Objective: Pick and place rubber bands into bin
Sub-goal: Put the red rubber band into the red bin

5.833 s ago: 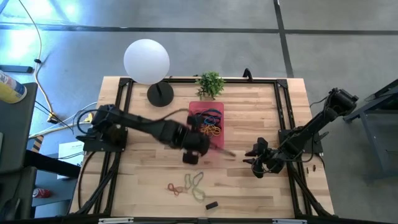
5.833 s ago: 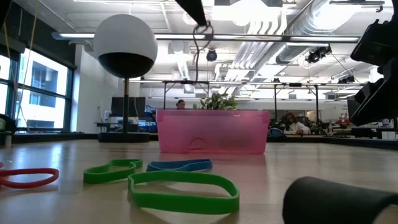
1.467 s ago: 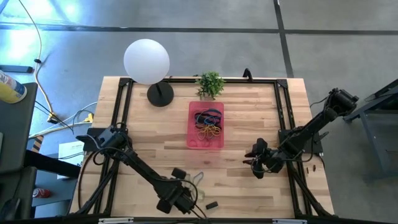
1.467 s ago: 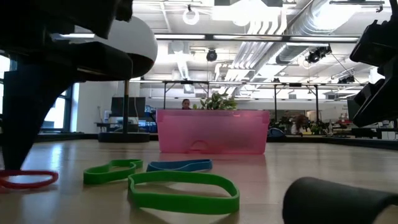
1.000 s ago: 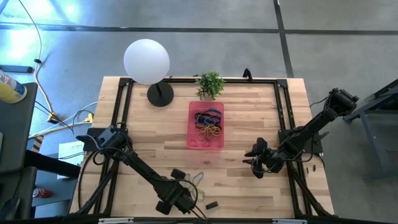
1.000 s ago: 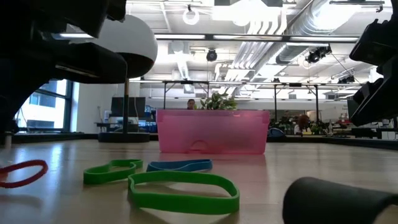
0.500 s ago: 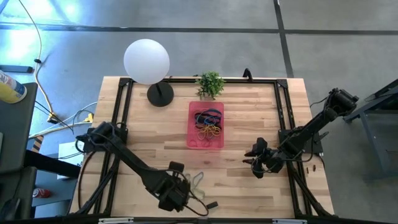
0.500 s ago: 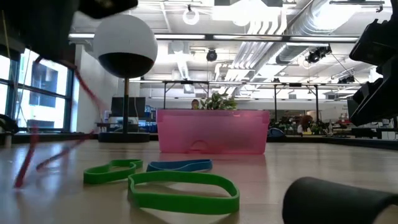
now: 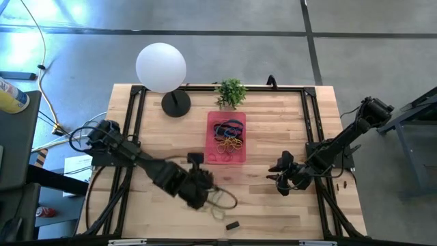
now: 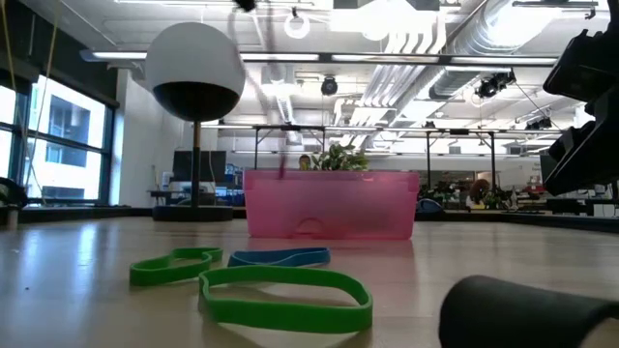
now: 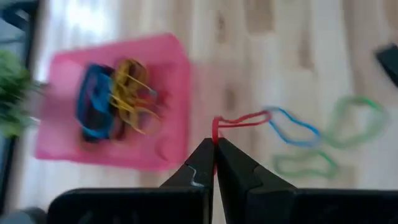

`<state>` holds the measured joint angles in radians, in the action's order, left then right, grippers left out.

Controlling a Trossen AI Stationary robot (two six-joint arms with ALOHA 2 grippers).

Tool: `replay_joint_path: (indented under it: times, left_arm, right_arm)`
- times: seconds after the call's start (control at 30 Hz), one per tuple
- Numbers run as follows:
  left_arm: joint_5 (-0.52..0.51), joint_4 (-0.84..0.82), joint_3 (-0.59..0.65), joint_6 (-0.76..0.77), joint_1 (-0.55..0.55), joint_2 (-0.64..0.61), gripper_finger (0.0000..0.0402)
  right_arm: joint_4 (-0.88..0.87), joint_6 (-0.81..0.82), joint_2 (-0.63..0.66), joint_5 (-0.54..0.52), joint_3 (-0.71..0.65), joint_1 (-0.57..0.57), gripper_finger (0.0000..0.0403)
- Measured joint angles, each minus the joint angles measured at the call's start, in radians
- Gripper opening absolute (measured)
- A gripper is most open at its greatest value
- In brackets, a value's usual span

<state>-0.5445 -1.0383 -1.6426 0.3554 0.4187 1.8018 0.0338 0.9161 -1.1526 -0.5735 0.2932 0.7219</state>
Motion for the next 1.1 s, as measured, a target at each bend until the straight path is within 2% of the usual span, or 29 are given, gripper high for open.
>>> replay_joint_path:
  times: [0.23,0.4,0.6,0.83,1.1]
  left_arm:
    - [-0.050,0.129,0.000,-0.222,-0.153,-0.025,0.0000]
    - [0.026,0.178,0.000,-0.376,-0.271,-0.025,0.0000]
    - [0.131,0.177,0.002,-0.486,-0.385,-0.001,0.0000]
    - [0.243,0.173,0.003,-0.588,-0.436,0.046,0.0000]
    - [0.328,0.180,0.003,-0.616,-0.452,0.131,0.0000]
  right_arm:
    - [0.000,0.001,0.000,0.000,0.000,0.000,0.0129]
    - [0.000,0.024,0.000,0.001,0.000,0.000,0.0129]
    - [-0.002,0.053,0.000,0.005,0.000,0.000,0.0129]
    - [-0.007,0.056,0.000,0.004,0.000,0.000,0.0129]
    - [-0.015,0.071,0.000,-0.020,-0.001,0.000,0.0129]
